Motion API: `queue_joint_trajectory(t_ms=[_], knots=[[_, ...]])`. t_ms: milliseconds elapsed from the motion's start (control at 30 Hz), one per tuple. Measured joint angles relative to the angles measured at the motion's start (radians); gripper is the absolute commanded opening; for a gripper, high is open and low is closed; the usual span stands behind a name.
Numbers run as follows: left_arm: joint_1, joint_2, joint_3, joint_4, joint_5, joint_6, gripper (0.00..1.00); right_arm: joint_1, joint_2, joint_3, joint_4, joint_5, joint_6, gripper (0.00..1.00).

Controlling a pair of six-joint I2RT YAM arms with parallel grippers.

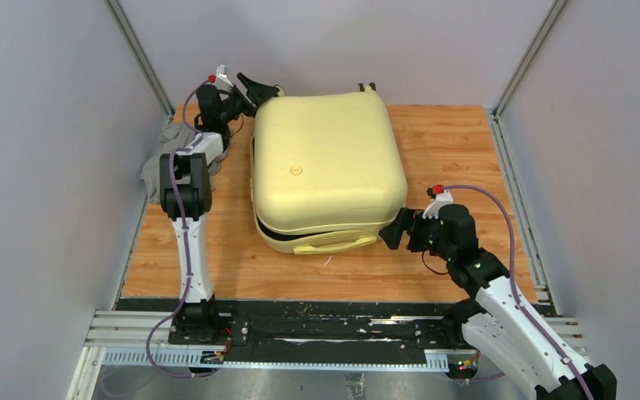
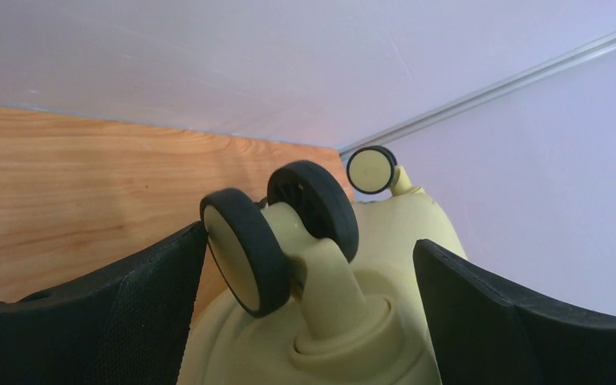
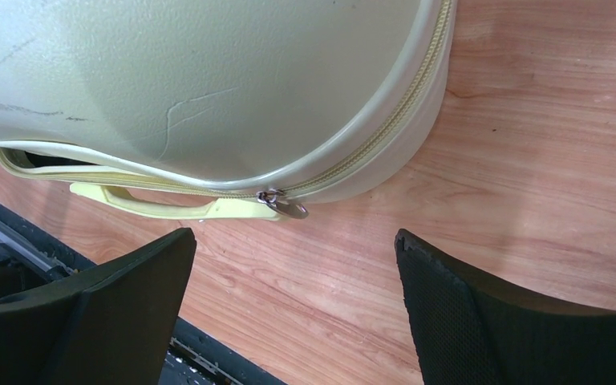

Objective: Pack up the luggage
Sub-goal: Zip the luggage at the center of the board.

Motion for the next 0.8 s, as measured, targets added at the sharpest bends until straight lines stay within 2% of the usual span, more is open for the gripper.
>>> queue_joint_trajectory(t_ms=[200, 233, 400, 533, 800], knots=[[-0.011, 0.097, 0.105, 0.055, -0.002, -0.085, 1.0, 0.0, 0.018, 0.0, 0.0, -0.018, -0.008, 0.95], [-0.011, 0.107, 0.113, 0.061, -0.002, -0.095, 0.97, 0.0, 0.02, 0.0, 0.0, -0.02, -0.008, 0.95], [-0.013, 0.122, 0.124, 0.084, -0.015, -0.138, 0.59, 0.0, 0.027, 0.0, 0.0, -0.022, -0.009, 0.91], [-0.01, 0.126, 0.127, 0.1, -0.081, -0.153, 0.35, 0.0, 0.033, 0.0, 0.001, -0.031, -0.016, 0.86], [-0.012, 0.12, 0.13, 0.111, -0.104, -0.163, 0.23, 0.001, 0.04, 0.0, 0.038, -0.057, -0.025, 0.71]])
